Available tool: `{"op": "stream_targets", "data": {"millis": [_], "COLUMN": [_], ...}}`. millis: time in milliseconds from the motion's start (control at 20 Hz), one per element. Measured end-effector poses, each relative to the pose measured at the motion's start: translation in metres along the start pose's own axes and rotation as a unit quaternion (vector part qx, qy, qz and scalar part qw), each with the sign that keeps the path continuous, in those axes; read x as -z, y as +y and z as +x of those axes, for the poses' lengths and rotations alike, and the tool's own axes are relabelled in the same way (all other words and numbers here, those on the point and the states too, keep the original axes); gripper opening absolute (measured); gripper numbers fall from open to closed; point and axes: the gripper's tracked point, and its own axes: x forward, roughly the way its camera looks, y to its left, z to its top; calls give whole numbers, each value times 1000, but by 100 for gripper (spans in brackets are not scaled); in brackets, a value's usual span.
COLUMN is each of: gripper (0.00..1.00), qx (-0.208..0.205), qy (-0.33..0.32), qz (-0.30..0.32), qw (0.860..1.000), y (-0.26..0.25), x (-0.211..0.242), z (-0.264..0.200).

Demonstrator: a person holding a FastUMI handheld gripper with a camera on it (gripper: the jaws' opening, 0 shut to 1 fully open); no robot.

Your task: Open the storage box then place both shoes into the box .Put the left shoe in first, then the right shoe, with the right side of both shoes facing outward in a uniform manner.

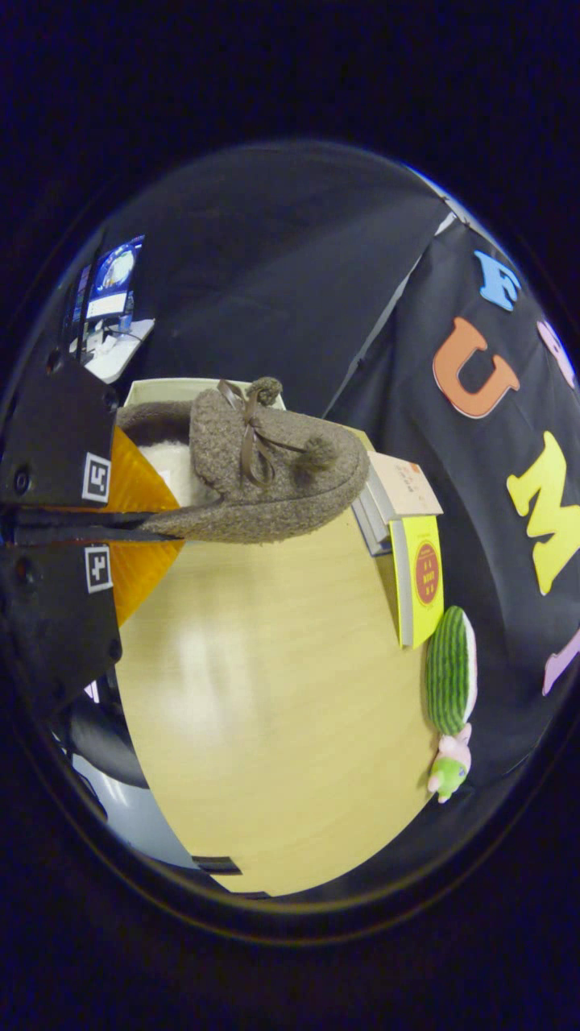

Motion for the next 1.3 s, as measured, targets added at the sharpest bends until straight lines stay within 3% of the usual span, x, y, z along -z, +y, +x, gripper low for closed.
{"op": "stream_targets", "data": {"millis": [500, 950, 1050, 1300], "gripper": [6, 6, 14, 55], "qx": [-15, 20, 12, 10], "qy": [29, 29, 12, -46], "qz": [-32, -6, -7, -50], "qw": [999, 999, 1000, 998], "y": [90, 69, 69, 72], "x": [23, 20, 9, -9], "z": [58, 82, 80, 64]}}
